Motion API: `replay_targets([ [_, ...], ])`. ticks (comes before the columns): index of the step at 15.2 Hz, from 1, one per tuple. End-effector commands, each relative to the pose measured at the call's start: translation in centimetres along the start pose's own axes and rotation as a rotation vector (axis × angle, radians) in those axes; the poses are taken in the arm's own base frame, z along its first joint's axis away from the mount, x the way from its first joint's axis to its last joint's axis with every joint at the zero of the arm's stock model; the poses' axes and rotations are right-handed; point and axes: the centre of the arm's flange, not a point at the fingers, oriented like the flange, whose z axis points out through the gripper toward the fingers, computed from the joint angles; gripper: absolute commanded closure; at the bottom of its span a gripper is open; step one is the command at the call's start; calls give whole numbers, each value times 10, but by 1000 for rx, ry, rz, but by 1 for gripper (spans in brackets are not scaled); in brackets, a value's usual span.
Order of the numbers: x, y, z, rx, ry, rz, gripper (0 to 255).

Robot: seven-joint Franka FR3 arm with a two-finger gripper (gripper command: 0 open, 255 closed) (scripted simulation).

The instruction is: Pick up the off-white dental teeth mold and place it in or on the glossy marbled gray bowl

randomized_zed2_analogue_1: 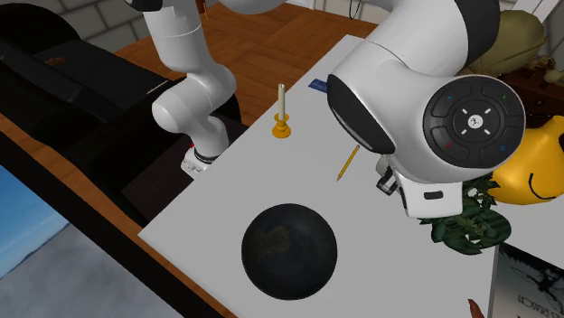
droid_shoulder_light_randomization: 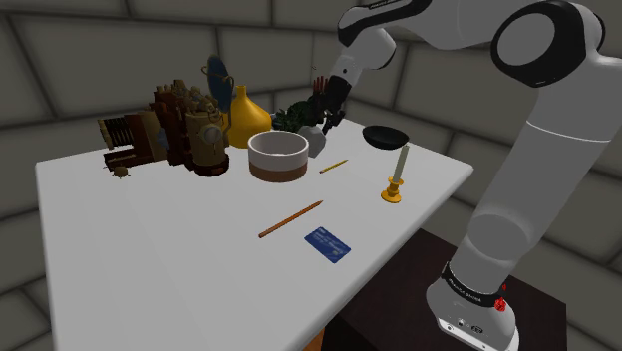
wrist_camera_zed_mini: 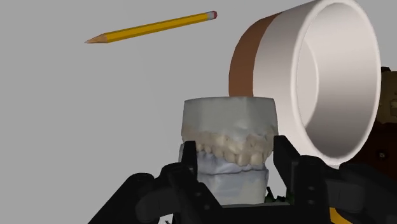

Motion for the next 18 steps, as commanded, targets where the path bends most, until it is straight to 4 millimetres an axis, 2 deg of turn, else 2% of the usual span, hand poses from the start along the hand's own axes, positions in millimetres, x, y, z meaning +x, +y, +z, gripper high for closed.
replay_targets([
  [1, 1, 6, 3, -25, -17, 8, 255],
  [7, -4, -12, -23, -25, -17, 8, 255],
  [8, -3, -10, -20, -24, -14, 7, 255],
  [9, -3, -10, -20, -24, -14, 7, 0],
  [10, -41, -37, -15, -156, 159, -67, 0],
  [11, -72, -56, -4, -263, 299, -127, 0],
  [18, -60, -47, 30, -263, 299, -127, 0],
])
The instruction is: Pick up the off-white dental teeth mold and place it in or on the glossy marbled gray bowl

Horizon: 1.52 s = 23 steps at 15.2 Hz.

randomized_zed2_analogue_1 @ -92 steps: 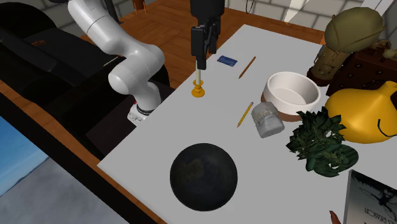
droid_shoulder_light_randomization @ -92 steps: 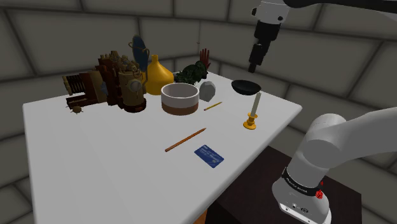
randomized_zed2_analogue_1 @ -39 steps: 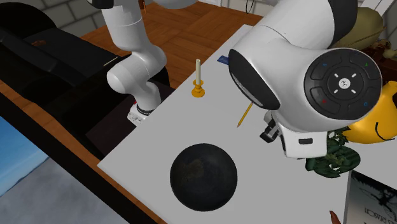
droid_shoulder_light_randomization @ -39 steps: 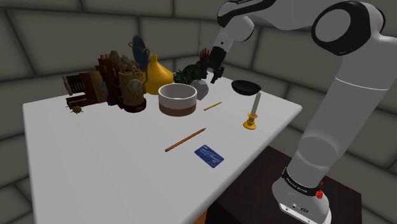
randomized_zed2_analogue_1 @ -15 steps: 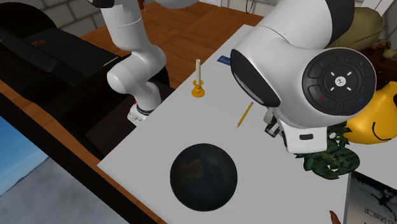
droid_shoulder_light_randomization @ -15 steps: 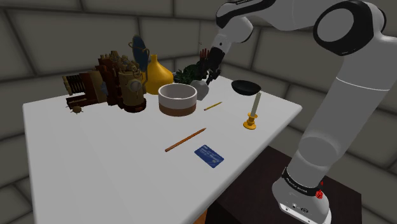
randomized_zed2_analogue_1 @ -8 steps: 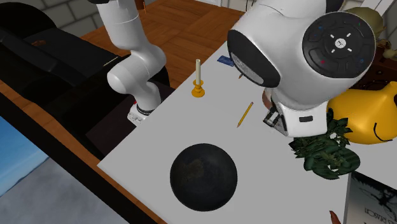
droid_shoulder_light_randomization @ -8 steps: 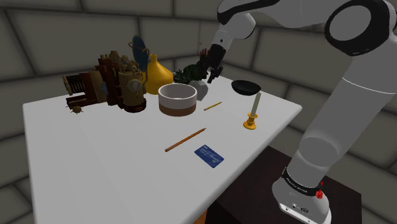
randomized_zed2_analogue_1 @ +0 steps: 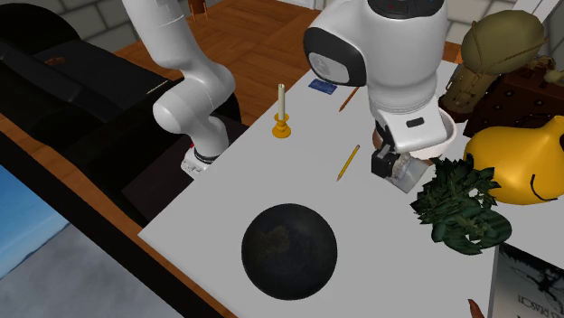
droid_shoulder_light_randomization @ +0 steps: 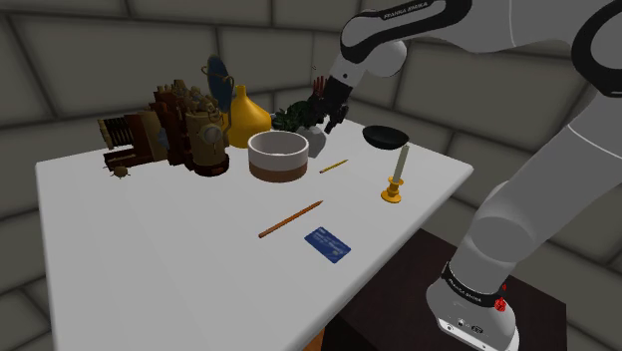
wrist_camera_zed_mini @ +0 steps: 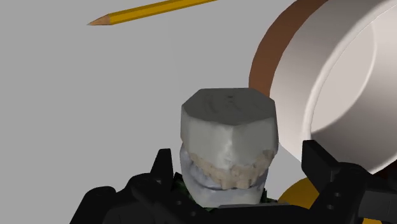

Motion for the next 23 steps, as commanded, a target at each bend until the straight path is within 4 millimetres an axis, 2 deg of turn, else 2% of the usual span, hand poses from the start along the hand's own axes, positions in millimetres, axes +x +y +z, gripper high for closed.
replay_targets([
  [1, -1, 0, 8, -1, 2, 0, 0],
  [8, -1, 0, 8, -1, 2, 0, 0],
  [9, -1, 0, 8, -1, 2, 0, 255],
  [18, -1, 0, 8, -1, 2, 0, 255],
  [23, 4, -9, -16, -1, 2, 0, 255],
])
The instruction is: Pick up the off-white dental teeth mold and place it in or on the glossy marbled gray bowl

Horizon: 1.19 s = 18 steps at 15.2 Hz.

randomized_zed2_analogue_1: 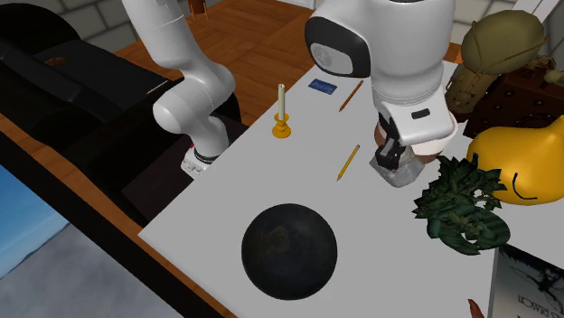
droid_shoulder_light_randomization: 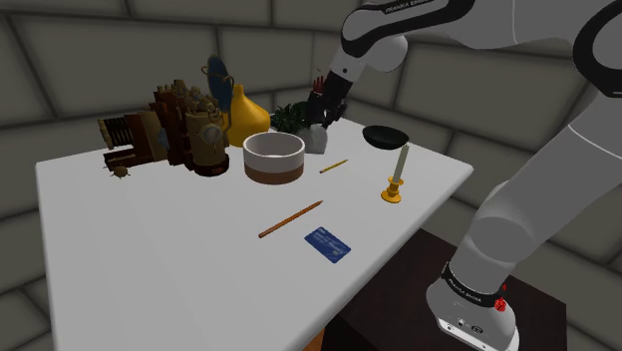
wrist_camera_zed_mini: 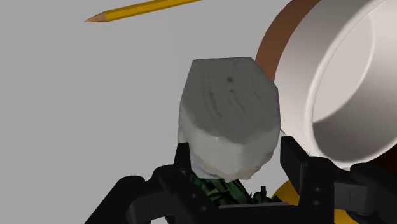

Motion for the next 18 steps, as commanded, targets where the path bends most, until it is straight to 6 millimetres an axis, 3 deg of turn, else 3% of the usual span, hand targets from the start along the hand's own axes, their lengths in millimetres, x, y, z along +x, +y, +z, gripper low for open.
replay_targets([
  [1, 2, -4, -9, 0, 0, 0, 255],
  [18, 18, -34, -92, 0, 0, 0, 255],
])
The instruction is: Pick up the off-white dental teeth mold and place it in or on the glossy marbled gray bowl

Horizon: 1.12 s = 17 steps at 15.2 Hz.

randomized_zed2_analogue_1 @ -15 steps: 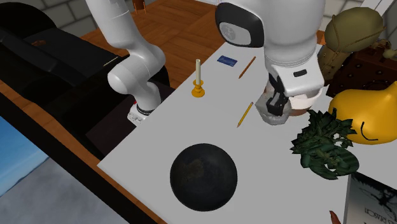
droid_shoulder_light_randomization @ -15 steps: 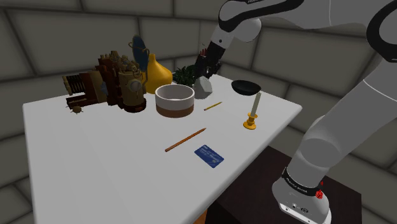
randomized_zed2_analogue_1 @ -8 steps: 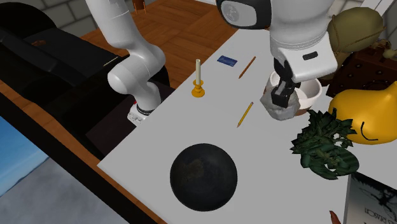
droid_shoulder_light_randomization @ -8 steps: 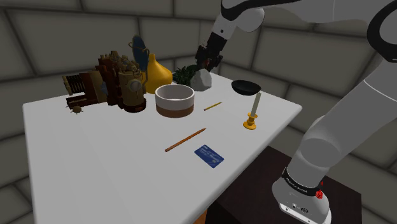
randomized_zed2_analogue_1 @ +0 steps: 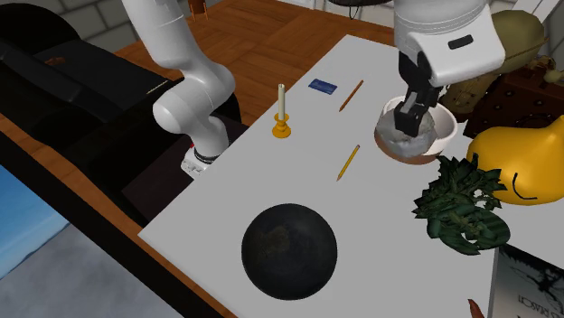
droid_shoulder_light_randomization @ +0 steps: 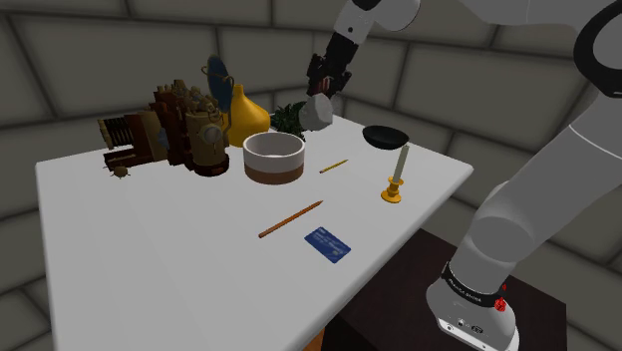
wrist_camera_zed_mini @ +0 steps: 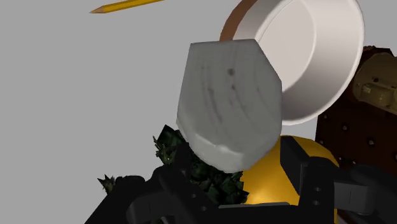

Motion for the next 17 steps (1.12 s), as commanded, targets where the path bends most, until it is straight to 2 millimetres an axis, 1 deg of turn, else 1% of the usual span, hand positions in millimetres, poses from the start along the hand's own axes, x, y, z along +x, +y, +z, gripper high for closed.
replay_targets([
  [1, 1, -2, -6, 0, 0, 0, 255],
  [17, -43, 179, -106, 0, 0, 0, 255],
])
